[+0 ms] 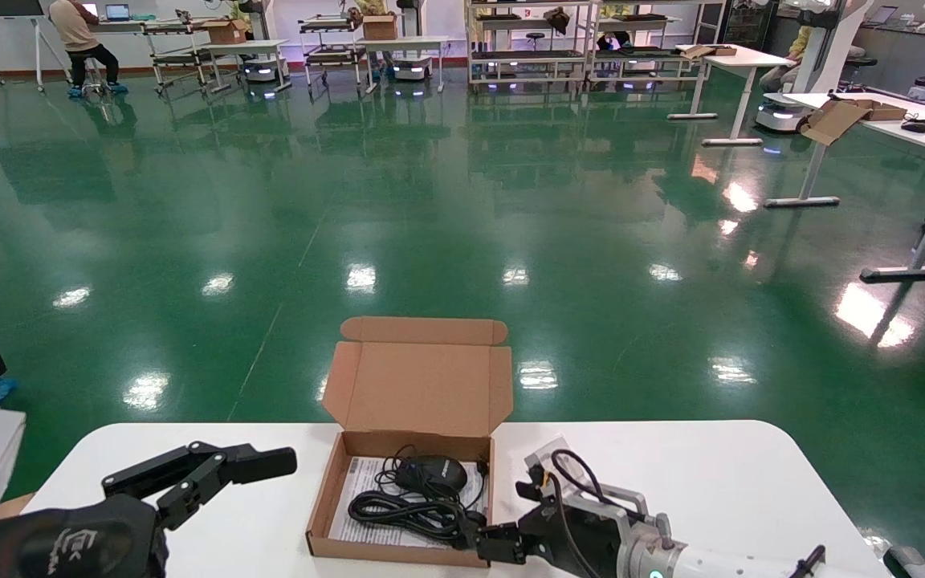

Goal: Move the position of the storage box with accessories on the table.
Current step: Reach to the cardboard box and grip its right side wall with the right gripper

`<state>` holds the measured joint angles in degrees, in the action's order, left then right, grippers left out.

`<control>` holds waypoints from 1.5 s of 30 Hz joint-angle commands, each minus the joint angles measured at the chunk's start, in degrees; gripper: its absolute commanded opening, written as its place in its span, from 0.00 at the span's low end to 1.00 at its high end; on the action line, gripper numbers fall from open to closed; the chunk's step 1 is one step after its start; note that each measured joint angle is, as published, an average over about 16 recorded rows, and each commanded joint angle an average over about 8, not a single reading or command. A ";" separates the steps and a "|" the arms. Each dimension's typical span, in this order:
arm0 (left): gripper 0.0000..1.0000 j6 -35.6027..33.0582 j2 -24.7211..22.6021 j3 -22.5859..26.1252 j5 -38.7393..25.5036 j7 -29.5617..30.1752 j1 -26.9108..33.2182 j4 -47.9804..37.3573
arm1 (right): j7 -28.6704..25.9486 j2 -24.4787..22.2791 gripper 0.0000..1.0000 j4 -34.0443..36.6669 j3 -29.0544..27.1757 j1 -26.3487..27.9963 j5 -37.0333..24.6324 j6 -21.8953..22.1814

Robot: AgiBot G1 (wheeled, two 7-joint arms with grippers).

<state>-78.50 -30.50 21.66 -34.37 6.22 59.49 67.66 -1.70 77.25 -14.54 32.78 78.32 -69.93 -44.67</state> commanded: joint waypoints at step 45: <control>1.00 0.00 0.00 0.00 0.00 0.00 0.00 0.00 | -5.34 0.26 0.00 -8.26 9.68 -5.23 11.47 13.90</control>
<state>-78.50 -30.50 21.66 -34.37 6.22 59.49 67.66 -7.07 77.51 -22.82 42.43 73.02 -58.44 -30.81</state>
